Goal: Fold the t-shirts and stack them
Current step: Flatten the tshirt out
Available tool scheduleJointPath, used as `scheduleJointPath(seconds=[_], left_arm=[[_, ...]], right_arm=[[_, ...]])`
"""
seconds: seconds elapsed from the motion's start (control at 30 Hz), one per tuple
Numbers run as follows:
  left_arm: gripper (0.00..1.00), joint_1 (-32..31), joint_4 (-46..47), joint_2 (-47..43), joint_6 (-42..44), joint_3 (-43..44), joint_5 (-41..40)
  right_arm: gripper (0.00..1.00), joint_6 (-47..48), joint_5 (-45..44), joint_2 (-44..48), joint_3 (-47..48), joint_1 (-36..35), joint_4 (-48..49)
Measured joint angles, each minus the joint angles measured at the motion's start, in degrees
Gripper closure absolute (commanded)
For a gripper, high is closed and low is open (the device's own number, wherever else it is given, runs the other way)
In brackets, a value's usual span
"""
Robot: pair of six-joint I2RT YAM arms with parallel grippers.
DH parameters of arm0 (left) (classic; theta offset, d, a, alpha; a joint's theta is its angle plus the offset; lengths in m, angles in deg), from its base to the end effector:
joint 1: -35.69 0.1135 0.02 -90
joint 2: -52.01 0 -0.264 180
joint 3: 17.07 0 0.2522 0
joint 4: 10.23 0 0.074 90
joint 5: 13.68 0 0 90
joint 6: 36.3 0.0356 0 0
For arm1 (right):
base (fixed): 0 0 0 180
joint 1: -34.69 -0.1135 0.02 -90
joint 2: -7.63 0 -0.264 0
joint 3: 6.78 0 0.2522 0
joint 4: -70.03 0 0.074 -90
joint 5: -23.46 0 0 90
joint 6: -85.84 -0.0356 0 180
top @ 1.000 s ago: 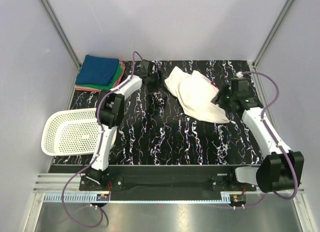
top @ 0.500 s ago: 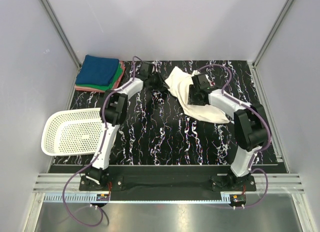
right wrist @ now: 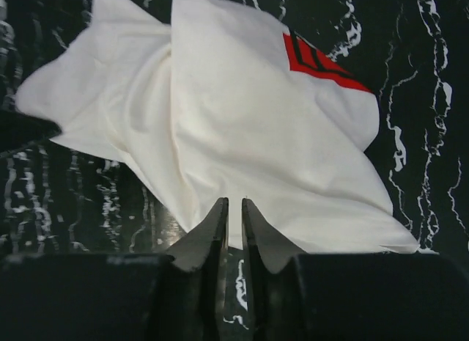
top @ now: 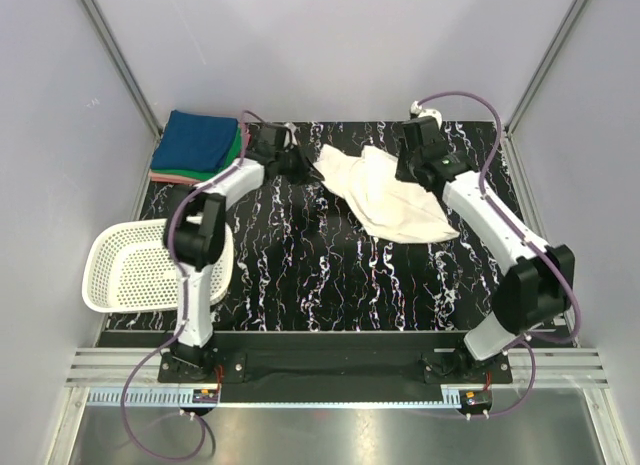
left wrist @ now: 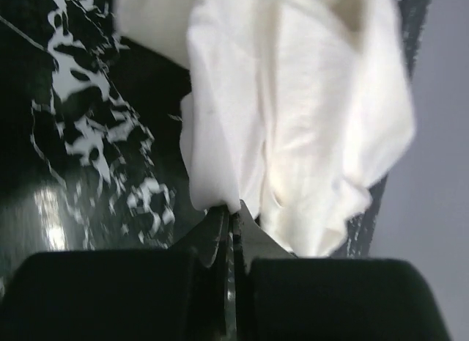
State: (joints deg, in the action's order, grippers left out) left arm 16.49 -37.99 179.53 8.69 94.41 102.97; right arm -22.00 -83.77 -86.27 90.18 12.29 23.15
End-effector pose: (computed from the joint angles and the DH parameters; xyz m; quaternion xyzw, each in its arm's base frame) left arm 0.4665 -0.1794 0.1800 -0.1118 0.8926 -0.3825 0.2107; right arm 0.3440 0.1304 0.3156 0.0225 0.9111 0.0040 0.4115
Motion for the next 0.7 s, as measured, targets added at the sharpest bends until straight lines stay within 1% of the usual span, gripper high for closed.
scheduleJointPath(seconds=[0.03,0.07,0.1,0.17,0.2,0.33,0.4,0.47,0.57,0.7], left_arm=[[1.0,0.0,0.35,-3.63,0.09,-2.51,-0.37],[1.0,0.0,0.79,-7.17,0.13,-4.87,-0.55],[1.0,0.0,0.79,-9.84,0.13,-6.32,-0.66],[1.0,-0.17,2.75,-15.5,0.13,-10.21,-0.96],[1.0,-0.39,3.72,-18.45,0.15,-12.85,-1.25],[1.0,-1.51,5.35,-24.15,0.17,-22.43,-2.75],[1.0,-2.14,5.6,-24.28,0.13,-26.32,-3.21],[1.0,-2.71,5.25,-24.13,0.09,-29.75,-3.45],[1.0,-3.34,4.02,-24.13,0.09,-31.23,-3.93],[1.0,-3.91,4.79,-24.17,0.13,-31.23,-4.46]], right_arm=[[0.69,-0.2,1.14,1.9,0.52,0.0,-0.04],[0.63,-0.26,2.38,3.28,1.2,0.0,-0.15],[0.53,-0.61,3.78,4.07,1.55,-0.11,0.2],[0.47,-1.64,6.03,4.24,1.01,-0.48,1.25],[0.43,-2.01,7.04,4.11,-0.83,-0.9,3.04],[0.42,-3.21,12.04,2.64,-11.28,-2.45,6.27],[0.42,-3.63,14.64,1.4,-15.69,-2.99,6.75],[0.42,-4.11,16.52,0.92,-17.97,-3.37,7.28],[0.42,-4.79,18.4,0.92,-18.91,-4.33,9.57],[0.43,-5.53,18.51,0.24,-18.91,-6.62,13.49]])
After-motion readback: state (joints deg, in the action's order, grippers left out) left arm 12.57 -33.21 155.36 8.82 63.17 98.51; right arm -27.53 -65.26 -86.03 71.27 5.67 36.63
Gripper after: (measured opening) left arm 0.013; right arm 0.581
